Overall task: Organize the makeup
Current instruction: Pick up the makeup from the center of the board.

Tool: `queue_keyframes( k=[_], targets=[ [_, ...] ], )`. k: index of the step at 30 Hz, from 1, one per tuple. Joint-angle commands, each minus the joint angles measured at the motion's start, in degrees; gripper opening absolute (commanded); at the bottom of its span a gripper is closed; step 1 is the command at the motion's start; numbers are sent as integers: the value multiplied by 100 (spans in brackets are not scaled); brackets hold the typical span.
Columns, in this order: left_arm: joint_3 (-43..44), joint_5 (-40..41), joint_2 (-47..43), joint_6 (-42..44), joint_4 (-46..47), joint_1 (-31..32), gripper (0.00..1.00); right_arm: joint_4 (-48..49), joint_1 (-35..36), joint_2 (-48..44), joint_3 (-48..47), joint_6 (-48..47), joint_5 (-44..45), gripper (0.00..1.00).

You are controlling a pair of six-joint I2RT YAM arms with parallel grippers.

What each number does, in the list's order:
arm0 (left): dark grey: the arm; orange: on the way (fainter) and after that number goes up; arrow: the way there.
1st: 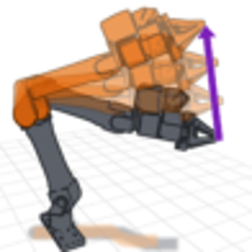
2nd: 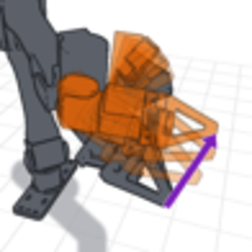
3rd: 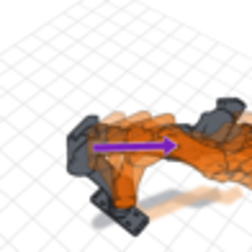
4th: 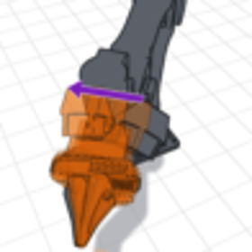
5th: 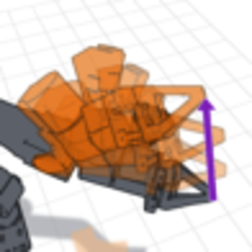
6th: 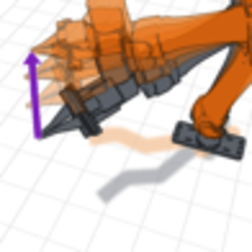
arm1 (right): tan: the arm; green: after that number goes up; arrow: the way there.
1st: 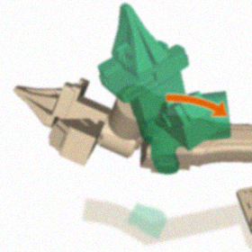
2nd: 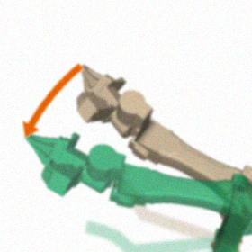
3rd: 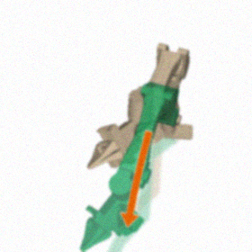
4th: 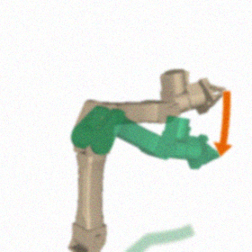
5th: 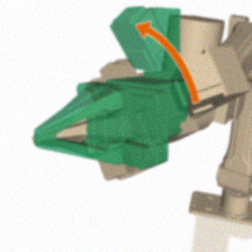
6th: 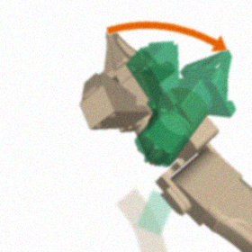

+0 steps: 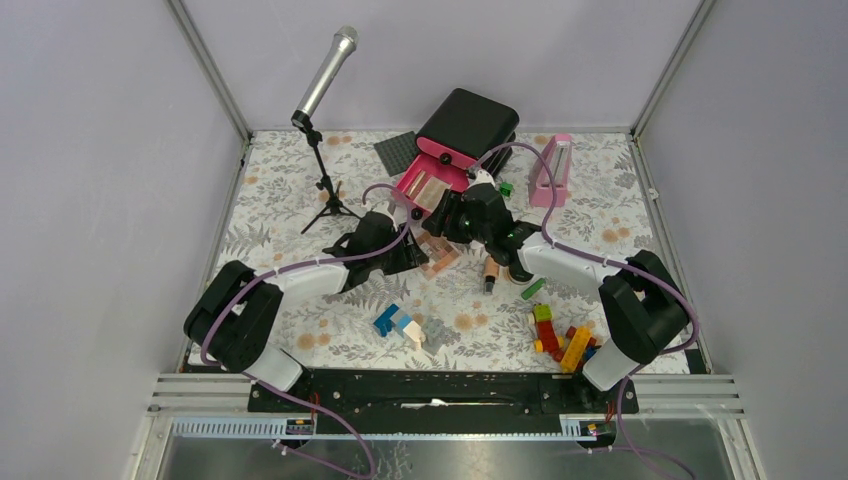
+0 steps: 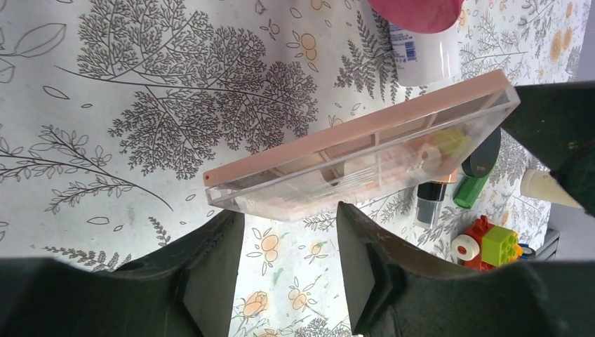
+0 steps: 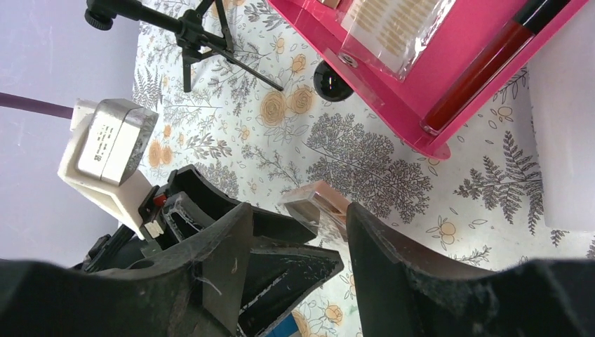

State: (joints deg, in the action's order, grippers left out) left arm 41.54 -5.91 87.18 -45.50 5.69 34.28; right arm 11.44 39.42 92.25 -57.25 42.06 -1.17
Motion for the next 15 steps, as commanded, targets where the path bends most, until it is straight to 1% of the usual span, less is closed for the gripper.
queue_keyframes(
  k=[1, 15],
  targets=[
    [401, -325, -54, -44, 679, 87, 51, 191, 120, -151, -122, 25, -388, 57],
    [604, -192, -150, 12, 533, 79, 53, 98, 116, -119, -163, -25, -393, 56]
  ],
)
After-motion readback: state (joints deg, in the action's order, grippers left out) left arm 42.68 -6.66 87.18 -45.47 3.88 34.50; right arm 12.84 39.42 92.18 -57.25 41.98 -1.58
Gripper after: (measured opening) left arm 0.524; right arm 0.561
